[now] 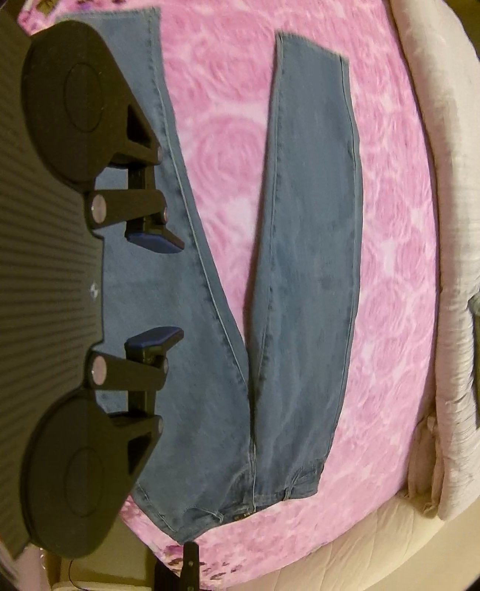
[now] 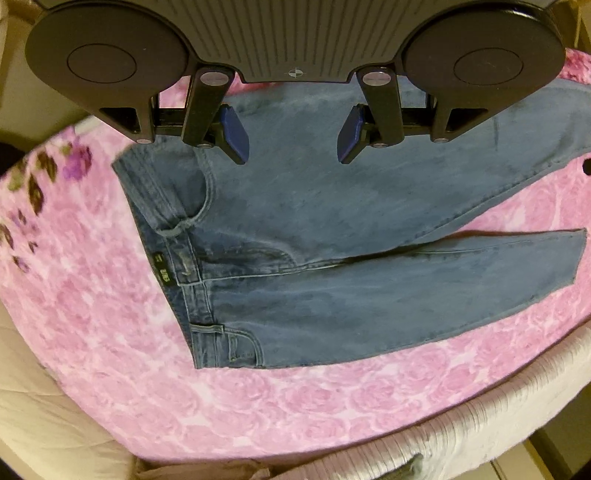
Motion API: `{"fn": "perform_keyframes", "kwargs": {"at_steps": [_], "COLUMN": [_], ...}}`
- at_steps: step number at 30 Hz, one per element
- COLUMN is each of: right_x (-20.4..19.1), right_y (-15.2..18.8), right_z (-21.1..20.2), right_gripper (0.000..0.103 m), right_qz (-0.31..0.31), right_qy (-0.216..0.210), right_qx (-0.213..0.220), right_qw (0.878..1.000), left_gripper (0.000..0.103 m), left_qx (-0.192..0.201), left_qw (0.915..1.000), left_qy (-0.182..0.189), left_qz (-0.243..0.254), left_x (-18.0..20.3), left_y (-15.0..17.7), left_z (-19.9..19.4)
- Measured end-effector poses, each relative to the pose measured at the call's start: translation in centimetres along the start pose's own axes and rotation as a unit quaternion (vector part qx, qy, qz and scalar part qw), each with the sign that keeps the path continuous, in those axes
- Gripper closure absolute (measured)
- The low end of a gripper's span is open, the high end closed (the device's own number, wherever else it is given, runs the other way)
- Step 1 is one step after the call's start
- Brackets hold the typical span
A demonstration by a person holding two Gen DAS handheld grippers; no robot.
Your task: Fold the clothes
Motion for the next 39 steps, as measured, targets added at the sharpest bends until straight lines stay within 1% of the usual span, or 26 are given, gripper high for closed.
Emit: {"fn": "perform_keyframes", "kwargs": {"at_steps": [2, 6, 9, 12, 16, 18, 20, 24, 26, 28, 31, 33, 35, 36, 38, 39], "right_x": [1.1, 3.3, 4.9, 6.2, 7.4, 8.0, 8.4, 8.2, 8.0, 8.0, 8.1, 8.8, 9.3, 9.6, 9.8, 9.7], "right_y": [-1.8, -5.4, -8.3, -11.3, -15.9, -18.1, -20.6, -24.9, -26.2, -26.8, -27.5, -27.6, -27.8, -27.9, -28.0, -27.8], "right_z": [1.0, 3.7, 6.3, 8.7, 12.1, 13.9, 15.8, 18.5, 19.7, 20.7, 22.1, 23.3, 23.9, 24.2, 24.1, 24.0], "right_gripper": [0.046, 0.046, 0.046, 0.046, 0.046, 0.046, 0.046, 0.046, 0.046, 0.046, 0.046, 0.046, 0.046, 0.046, 0.046, 0.051], "right_qz": [-0.021, -0.042, -0.064, -0.104, -0.169, -0.187, -0.204, -0.251, -0.283, -0.306, -0.342, -0.355, -0.351, -0.348, -0.34, -0.35], "right_qy": [-0.005, -0.034, -0.052, -0.056, -0.069, -0.073, -0.08, -0.103, -0.11, -0.12, -0.135, -0.133, -0.147, -0.155, -0.167, -0.162], "right_qx": [-0.002, -0.004, -0.016, -0.025, -0.029, -0.032, -0.03, -0.024, -0.031, -0.048, -0.073, -0.097, -0.112, -0.119, -0.129, -0.135], "right_qw": [1.0, 0.999, 0.996, 0.993, 0.983, 0.979, 0.975, 0.962, 0.952, 0.943, 0.927, 0.92, 0.918, 0.917, 0.916, 0.913], "left_gripper": [0.064, 0.064, 0.064, 0.063, 0.063, 0.063, 0.063, 0.064, 0.064, 0.064, 0.064, 0.064, 0.063, 0.062, 0.059, 0.058], "left_qx": [0.001, 0.008, 0.016, 0.028, 0.049, 0.058, 0.064, 0.069, 0.072, 0.072, 0.057, 0.045, 0.036, 0.032, 0.029, 0.029], "left_qw": [0.9999, 0.9992, 0.9979, 0.9954, 0.9888, 0.9839, 0.9767, 0.958, 0.9474, 0.9366, 0.9237, 0.9195, 0.9177, 0.9178, 0.9218, 0.924], "left_qy": [0.007, 0.018, 0.029, 0.036, 0.046, 0.051, 0.056, 0.06, 0.065, 0.07, 0.076, 0.074, 0.063, 0.055, 0.062, 0.066], "left_qz": [0.012, 0.035, 0.055, 0.084, 0.133, 0.161, 0.197, 0.272, 0.305, 0.336, 0.371, 0.383, 0.391, 0.392, 0.382, 0.376], "left_x": [1.1, 3.2, 4.7, 6.2, 7.9, 8.8, 9.5, 9.9, 9.6, 9.1, 8.2, 7.5, 6.6, 6.1, 5.5, 5.3], "left_y": [-1.2, -3.8, -6.6, -9.5, -13.4, -15.2, -16.7, -19.6, -20.8, -21.7, -22.5, -22.8, -23.0, -23.1, -23.2, -23.2], "left_z": [1.6, 5.2, 8.3, 11.1, 15.2, 17.3, 19.2, 22.5, 23.5, 24.3, 25.6, 26.6, 27.7, 28.2, 28.8, 28.9]}}
Point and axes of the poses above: each gripper's, at about its wrist camera, not at the fingertips, and z roughly the way its jaws point, x to its right, y to its underside, the point moved 10 cm from there along z, roughly the way its jaws point, and after that the axes turned 14 degrees about -y, right-handed, at the moved point
